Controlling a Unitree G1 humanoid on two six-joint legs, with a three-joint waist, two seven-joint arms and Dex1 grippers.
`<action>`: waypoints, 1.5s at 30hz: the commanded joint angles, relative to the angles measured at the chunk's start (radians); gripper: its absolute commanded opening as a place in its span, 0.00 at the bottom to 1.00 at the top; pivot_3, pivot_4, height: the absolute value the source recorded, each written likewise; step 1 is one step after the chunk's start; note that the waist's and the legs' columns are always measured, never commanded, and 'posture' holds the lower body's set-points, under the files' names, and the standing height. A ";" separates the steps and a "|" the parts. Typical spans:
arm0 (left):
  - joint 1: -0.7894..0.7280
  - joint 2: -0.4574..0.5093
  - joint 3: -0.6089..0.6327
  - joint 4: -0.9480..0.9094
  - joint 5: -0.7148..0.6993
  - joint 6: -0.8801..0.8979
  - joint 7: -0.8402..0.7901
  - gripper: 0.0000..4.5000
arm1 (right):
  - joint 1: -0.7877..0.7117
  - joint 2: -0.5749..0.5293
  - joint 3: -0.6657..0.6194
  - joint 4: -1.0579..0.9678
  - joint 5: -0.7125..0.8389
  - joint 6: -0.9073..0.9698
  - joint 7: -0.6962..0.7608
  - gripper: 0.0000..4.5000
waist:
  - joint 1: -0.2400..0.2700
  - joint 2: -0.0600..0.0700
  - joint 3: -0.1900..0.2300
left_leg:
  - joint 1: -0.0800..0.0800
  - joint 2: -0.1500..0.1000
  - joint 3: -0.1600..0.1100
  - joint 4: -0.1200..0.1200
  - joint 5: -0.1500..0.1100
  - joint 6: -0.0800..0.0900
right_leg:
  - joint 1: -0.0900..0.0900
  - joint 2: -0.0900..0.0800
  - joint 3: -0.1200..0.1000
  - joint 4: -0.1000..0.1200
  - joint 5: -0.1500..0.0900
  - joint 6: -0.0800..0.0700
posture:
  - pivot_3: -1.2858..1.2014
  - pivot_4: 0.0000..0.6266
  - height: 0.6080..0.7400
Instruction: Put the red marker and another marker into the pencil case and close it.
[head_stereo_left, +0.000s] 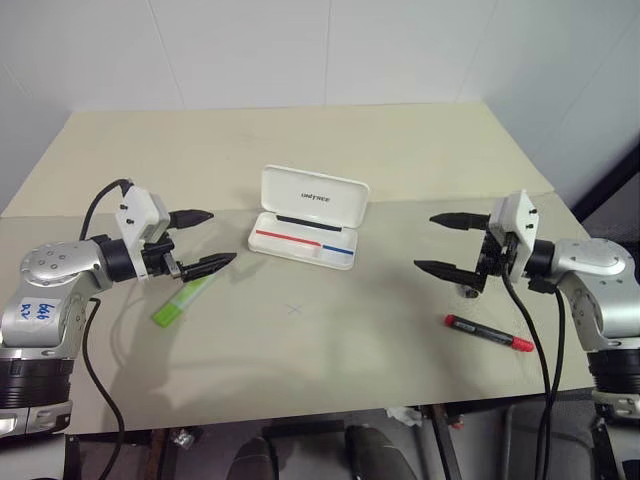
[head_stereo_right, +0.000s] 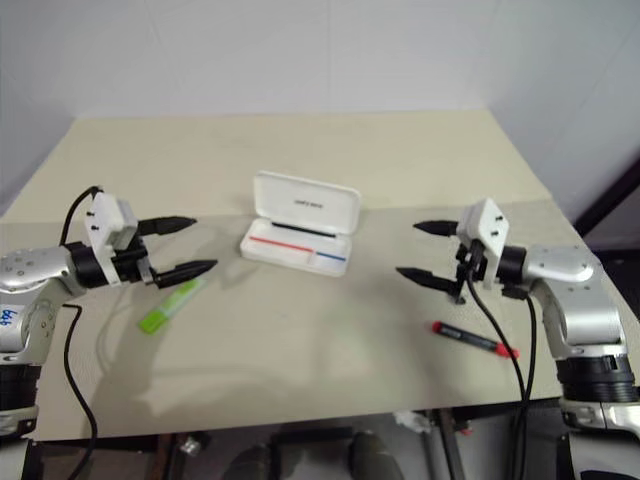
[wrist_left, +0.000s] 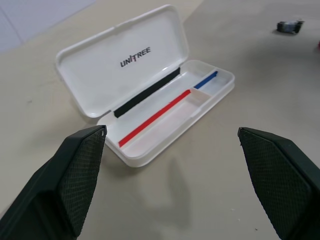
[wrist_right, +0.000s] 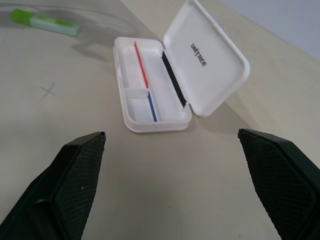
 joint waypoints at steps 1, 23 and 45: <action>-0.010 0.029 0.018 -0.018 -0.010 0.018 -0.012 1.00 | -0.029 -0.009 -0.039 0.014 0.005 -0.039 -0.007 1.00 | 0.001 0.000 0.000 | 0.000 0.000 0.000 0.000 0.000 0.000 | 0.000 0.000 0.000 0.000 0.000 0.000 | 0.52 0.24 1.00; 0.013 0.082 0.031 0.007 0.025 -0.033 -0.047 1.00 | -0.330 0.096 0.276 0.174 -0.211 0.040 0.055 0.91 | -0.022 0.000 0.000 | 0.000 0.000 0.001 0.000 0.000 0.000 | -0.001 0.000 0.001 0.000 0.000 0.000 | 0.52 0.24 1.00; 0.036 0.085 0.033 0.023 0.078 -0.089 -0.042 1.00 | -0.543 0.343 0.466 0.457 -0.379 0.010 0.110 0.40 | -0.026 0.000 0.000 | 0.000 0.000 0.001 0.001 0.000 0.000 | -0.002 0.000 0.001 0.004 0.000 0.000 | 0.52 0.24 1.00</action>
